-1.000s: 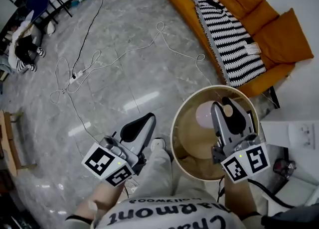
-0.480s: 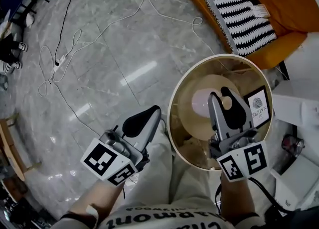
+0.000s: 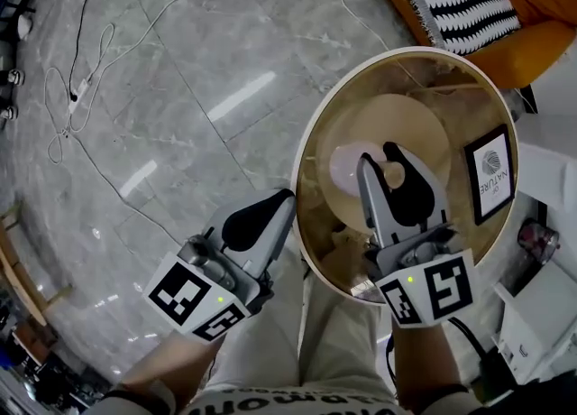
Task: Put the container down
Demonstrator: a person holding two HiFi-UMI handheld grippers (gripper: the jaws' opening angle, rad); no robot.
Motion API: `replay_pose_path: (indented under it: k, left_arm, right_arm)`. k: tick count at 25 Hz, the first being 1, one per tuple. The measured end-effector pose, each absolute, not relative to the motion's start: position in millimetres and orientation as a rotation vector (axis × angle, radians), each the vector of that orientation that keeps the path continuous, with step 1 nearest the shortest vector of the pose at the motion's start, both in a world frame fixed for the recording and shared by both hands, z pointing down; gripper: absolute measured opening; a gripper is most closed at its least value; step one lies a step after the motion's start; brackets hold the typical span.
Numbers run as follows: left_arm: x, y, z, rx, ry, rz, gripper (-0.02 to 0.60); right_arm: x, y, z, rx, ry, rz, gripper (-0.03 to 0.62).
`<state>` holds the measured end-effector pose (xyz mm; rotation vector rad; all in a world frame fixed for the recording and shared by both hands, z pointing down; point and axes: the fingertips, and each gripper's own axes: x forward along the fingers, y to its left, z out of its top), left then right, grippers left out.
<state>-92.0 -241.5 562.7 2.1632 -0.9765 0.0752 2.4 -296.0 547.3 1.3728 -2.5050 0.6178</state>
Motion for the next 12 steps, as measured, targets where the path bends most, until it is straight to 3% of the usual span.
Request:
replay_pose_path:
  k: [12]
  left_arm:
    - [-84, -227, 622, 2.127, -0.952, 0.104, 0.012]
  right_arm:
    - [-2, -281, 621, 1.316, -2.415, 0.605, 0.130]
